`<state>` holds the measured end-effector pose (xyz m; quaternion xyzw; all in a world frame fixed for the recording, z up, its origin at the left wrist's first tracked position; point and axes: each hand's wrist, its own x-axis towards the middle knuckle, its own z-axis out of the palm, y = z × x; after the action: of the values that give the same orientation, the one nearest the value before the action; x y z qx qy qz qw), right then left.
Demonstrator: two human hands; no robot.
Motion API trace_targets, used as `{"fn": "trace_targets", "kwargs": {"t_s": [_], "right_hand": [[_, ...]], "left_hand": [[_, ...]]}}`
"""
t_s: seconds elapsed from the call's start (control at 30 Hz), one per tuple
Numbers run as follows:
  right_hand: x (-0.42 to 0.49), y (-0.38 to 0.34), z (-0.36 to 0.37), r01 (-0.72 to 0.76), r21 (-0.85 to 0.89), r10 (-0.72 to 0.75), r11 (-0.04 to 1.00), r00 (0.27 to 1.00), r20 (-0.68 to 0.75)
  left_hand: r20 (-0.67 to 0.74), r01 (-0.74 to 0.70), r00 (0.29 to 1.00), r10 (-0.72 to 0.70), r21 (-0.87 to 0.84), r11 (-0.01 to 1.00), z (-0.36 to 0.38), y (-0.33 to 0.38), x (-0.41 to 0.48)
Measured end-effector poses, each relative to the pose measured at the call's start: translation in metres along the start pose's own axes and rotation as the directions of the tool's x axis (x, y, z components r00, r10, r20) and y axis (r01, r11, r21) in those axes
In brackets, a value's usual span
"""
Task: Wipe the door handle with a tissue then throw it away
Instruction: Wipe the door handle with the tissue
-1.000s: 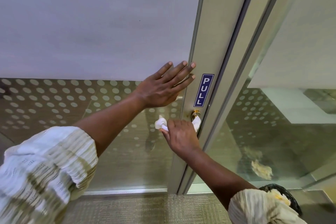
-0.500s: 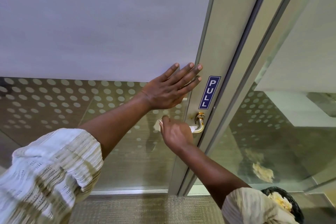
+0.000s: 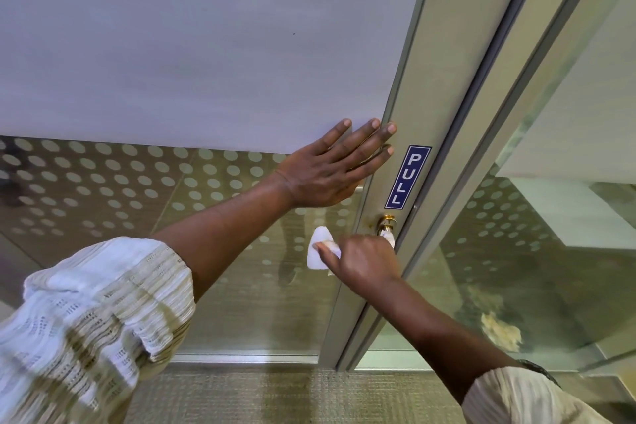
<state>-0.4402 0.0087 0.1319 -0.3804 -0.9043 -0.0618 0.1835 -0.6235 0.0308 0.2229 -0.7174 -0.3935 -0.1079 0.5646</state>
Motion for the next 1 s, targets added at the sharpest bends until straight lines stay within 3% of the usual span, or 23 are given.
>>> {"fn": "trace_targets", "kwargs": {"t_s": [0.07,0.17,0.23,0.3,0.43,0.53,0.6,0.73,0.87,1.0], "right_hand": [[0.017,-0.004,-0.004,-0.126,0.019,0.116,0.992,0.952,0.282],[0.043,-0.001,-0.01,-0.21,0.129,0.081,0.969,0.765,0.639],[0.052,0.002,-0.014,-0.265,0.198,0.022,0.944,0.648,0.762],[0.054,0.001,-0.013,-0.28,0.209,0.013,0.937,0.626,0.78],[0.048,-0.021,-0.004,-0.257,0.067,0.174,0.964,0.803,0.57],[0.042,-0.039,0.003,-0.355,0.071,0.3,0.932,0.867,0.399],[0.037,-0.046,0.004,-0.338,0.073,0.306,0.938,0.911,0.276],[0.024,-0.043,0.009,-0.07,0.023,0.068,0.997,0.995,0.069],[0.013,-0.03,0.021,0.142,-0.005,-0.14,0.99,0.967,-0.211],[-0.002,-0.007,0.037,0.274,-0.006,-0.272,0.962,0.949,-0.163]], "left_hand": [[0.0,0.0,1.0,0.0,0.001,1.0,0.001,0.001,0.0],[-0.006,-0.001,1.0,0.001,0.011,1.0,0.002,0.0,-0.001],[-0.011,-0.002,1.0,0.002,0.017,1.0,0.002,0.001,-0.001],[-0.01,-0.002,1.0,0.002,0.018,1.0,0.003,0.002,-0.001],[-0.006,0.001,1.0,-0.001,0.011,1.0,0.004,0.002,-0.001],[0.0,0.006,1.0,-0.006,0.005,1.0,0.004,0.002,-0.001],[0.007,0.001,1.0,-0.001,0.006,1.0,0.004,0.001,-0.001],[0.017,-0.007,1.0,0.007,0.003,1.0,0.003,0.001,-0.001],[0.01,-0.008,1.0,0.008,-0.002,1.0,0.002,-0.001,-0.001],[0.015,-0.008,1.0,0.008,-0.015,1.0,0.003,0.0,-0.002]]}}
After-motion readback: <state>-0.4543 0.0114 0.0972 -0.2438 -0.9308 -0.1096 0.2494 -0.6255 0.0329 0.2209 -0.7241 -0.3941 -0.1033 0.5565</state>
